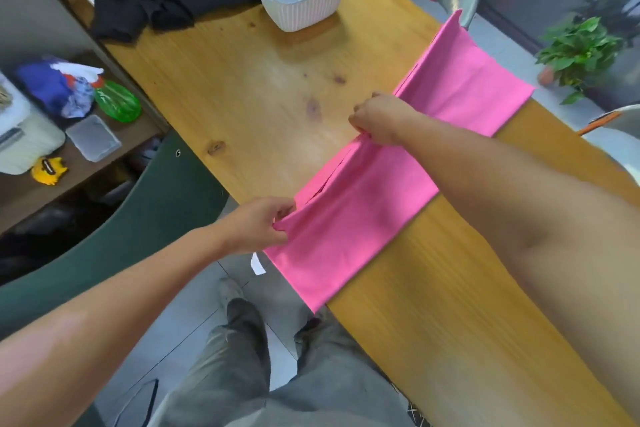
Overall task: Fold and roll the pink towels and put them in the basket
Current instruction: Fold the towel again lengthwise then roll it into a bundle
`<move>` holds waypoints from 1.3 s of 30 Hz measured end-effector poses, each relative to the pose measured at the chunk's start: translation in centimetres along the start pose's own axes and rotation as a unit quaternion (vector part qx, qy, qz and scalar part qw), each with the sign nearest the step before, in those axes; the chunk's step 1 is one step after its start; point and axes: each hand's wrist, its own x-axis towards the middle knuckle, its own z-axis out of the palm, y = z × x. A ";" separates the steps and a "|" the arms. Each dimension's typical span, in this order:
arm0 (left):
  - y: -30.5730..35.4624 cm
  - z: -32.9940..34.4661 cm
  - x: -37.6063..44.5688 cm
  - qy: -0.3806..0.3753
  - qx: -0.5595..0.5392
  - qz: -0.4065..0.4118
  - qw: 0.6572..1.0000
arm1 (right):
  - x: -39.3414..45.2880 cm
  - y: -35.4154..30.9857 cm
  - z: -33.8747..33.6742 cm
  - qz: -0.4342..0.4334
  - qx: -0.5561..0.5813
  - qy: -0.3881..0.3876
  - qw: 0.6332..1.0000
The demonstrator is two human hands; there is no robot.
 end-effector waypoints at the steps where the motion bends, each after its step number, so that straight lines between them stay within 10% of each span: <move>1: 0.8 0.9 -0.2 -0.007 0.015 0.002 1.000 | -1.1 0.1 0.4 0.001 0.014 0.001 1.000; 15: 1.9 13.6 0.7 -0.072 0.239 0.001 0.968 | -10.1 -3.6 11.4 0.082 0.101 -0.001 0.992; 30: 3.5 11.6 3.7 -0.190 0.353 0.000 0.916 | -11.7 -3.8 13.5 0.164 0.207 0.007 0.964; 39: 7.8 7.0 9.6 -0.071 0.358 0.034 0.930 | -12.2 -0.8 16.5 0.355 0.481 0.033 0.801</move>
